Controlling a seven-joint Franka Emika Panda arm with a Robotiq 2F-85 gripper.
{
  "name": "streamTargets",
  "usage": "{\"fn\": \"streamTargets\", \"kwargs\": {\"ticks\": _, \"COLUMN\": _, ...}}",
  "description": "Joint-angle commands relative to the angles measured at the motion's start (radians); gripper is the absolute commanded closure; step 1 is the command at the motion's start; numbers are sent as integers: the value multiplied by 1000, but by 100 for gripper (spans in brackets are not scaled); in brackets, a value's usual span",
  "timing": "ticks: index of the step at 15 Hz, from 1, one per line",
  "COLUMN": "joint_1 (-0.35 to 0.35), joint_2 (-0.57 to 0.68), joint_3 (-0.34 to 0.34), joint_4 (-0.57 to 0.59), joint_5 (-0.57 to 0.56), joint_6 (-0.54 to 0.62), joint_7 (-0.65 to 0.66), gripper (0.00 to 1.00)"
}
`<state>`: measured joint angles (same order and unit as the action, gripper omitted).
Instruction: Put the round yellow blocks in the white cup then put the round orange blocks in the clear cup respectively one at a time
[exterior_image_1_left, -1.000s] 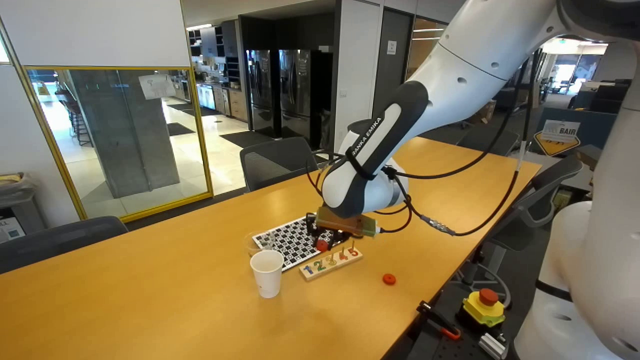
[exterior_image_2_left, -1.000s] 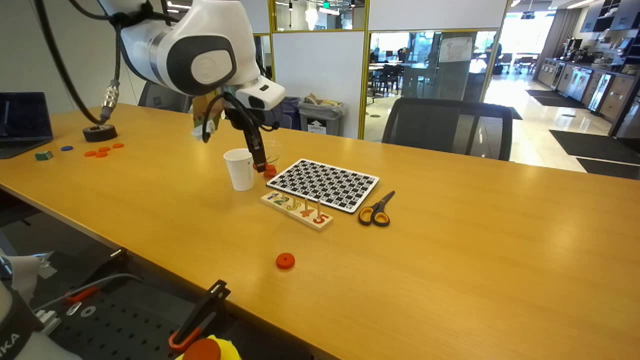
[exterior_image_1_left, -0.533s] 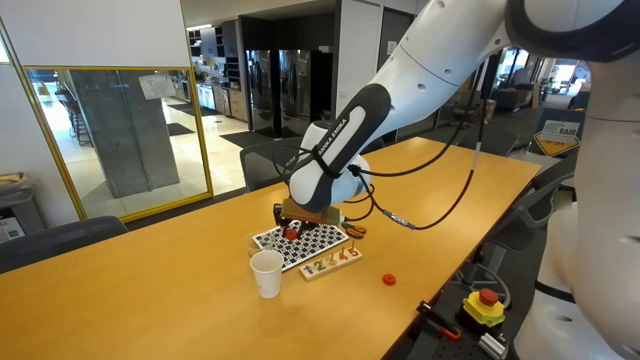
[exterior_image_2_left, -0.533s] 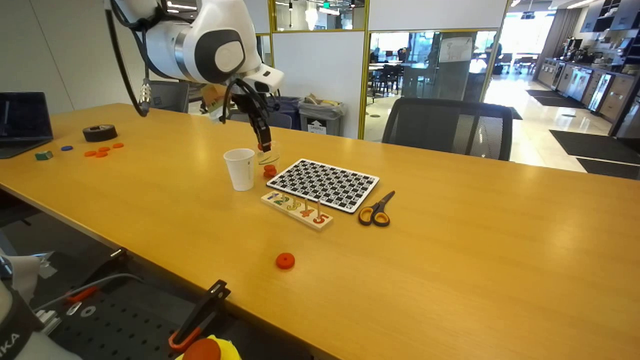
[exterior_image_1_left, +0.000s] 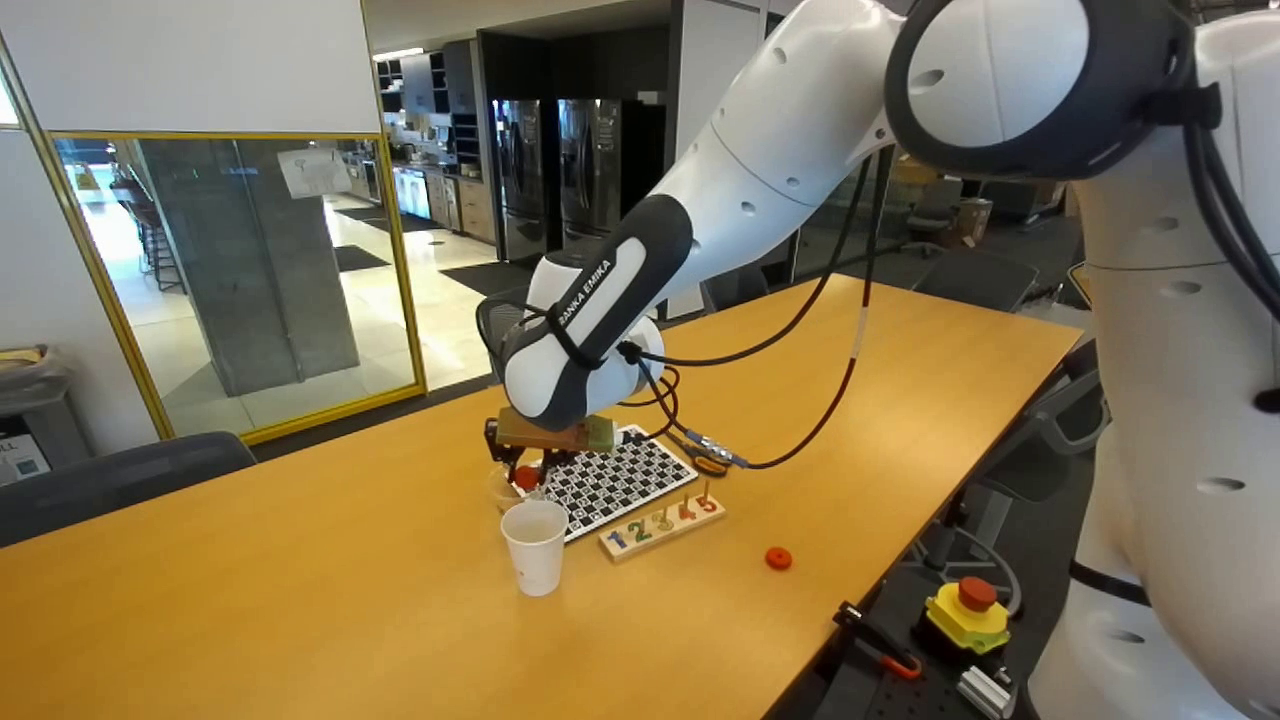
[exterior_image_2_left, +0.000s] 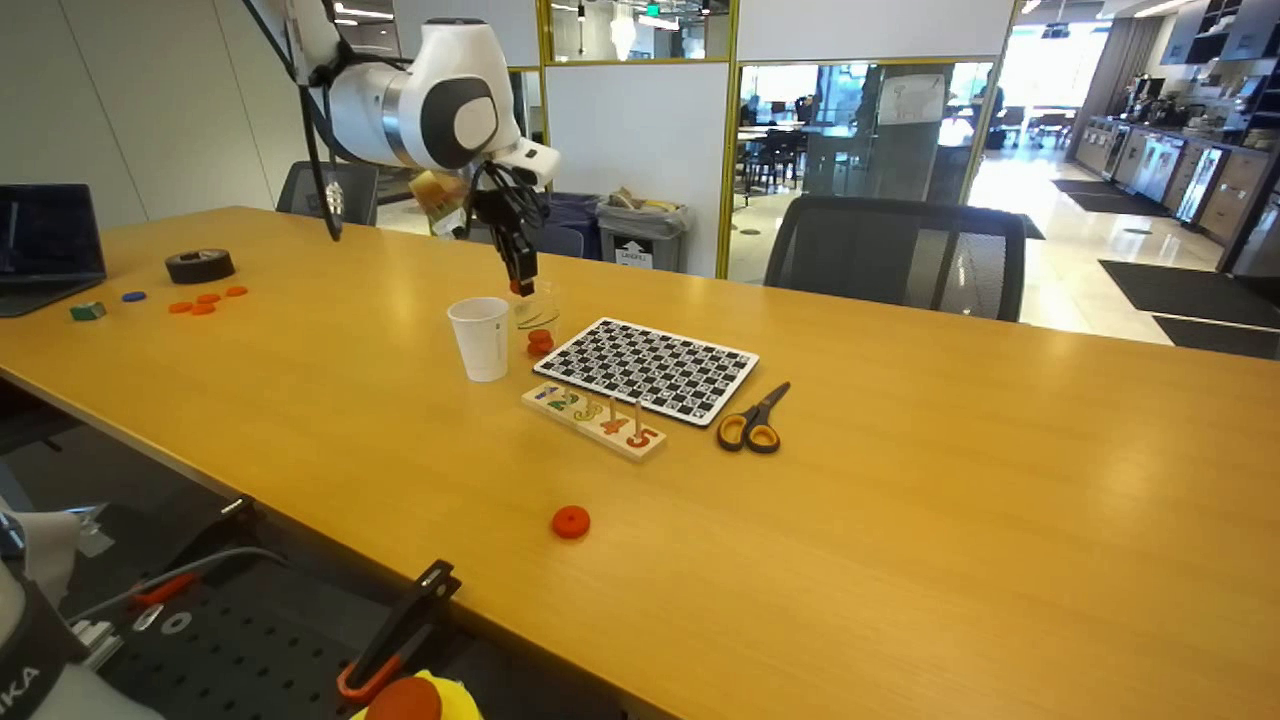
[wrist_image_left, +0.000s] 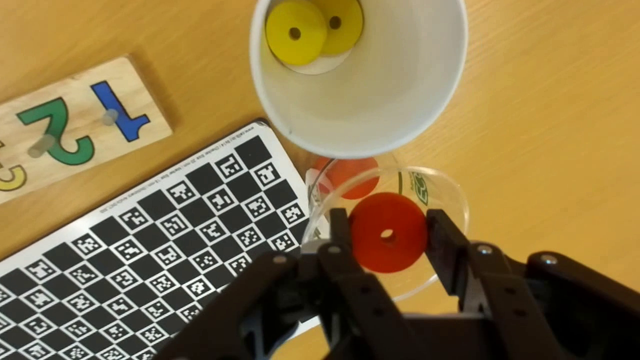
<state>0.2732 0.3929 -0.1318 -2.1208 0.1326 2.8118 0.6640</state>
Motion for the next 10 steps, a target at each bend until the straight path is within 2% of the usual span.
{"fn": "streamTargets", "kwargs": {"ticks": 1, "joint_1": 6, "joint_2": 60, "joint_3": -11, "joint_4": 103, "joint_5": -53, "joint_6": -47, "joint_7": 42, "gripper": 83}}
{"fn": "streamTargets", "kwargs": {"ticks": 5, "joint_1": 5, "joint_2": 91, "joint_3": -16, "joint_4": 149, "joint_5": -70, "joint_6": -76, "joint_7": 52, "gripper": 83}}
{"fn": "streamTargets", "kwargs": {"ticks": 7, "joint_1": 5, "joint_2": 105, "joint_3": -19, "joint_4": 171, "joint_5": -77, "joint_6": -115, "joint_7": 61, "gripper": 32}}
{"fn": "streamTargets", "kwargs": {"ticks": 9, "joint_1": 11, "joint_2": 111, "joint_3": -32, "joint_4": 185, "joint_5": -99, "joint_6": -158, "joint_7": 81, "gripper": 29}}
{"fn": "streamTargets", "kwargs": {"ticks": 10, "joint_1": 11, "joint_2": 111, "joint_3": -36, "joint_4": 186, "joint_5": -109, "joint_6": -177, "joint_7": 91, "gripper": 23}}
